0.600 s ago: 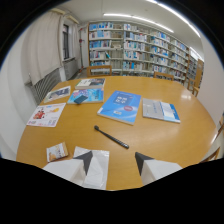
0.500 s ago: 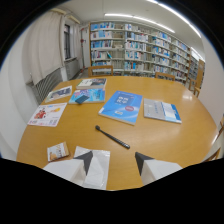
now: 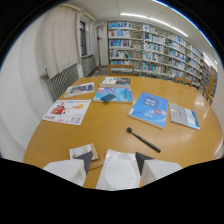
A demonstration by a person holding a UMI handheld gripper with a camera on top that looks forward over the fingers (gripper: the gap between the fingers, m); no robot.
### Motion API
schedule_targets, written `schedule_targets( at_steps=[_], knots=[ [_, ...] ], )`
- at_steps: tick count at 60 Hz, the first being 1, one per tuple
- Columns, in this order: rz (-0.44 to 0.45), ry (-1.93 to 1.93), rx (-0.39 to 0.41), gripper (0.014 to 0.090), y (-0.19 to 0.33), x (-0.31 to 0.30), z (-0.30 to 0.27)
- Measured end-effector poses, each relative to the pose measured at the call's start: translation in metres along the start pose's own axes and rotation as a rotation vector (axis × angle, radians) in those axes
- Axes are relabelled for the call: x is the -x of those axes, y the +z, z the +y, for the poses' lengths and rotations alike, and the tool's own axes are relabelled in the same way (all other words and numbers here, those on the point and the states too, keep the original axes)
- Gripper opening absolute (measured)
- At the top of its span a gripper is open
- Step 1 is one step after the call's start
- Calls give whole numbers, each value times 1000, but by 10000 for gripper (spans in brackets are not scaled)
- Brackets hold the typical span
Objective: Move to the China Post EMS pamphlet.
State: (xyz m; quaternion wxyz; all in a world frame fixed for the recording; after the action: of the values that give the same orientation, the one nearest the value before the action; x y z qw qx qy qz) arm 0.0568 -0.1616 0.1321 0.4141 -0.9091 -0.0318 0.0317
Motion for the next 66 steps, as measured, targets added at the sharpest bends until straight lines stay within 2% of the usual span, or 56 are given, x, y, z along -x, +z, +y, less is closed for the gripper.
schedule_targets(
  at_steps=[22, 32, 46, 66],
  knots=[
    [-16, 14, 39, 846, 77, 155, -32],
    [-16, 17, 60, 843, 111, 205, -45],
    [-10, 2, 76, 843, 160, 247, -66],
    [25, -9, 100, 841, 254, 275, -98]
  ],
)
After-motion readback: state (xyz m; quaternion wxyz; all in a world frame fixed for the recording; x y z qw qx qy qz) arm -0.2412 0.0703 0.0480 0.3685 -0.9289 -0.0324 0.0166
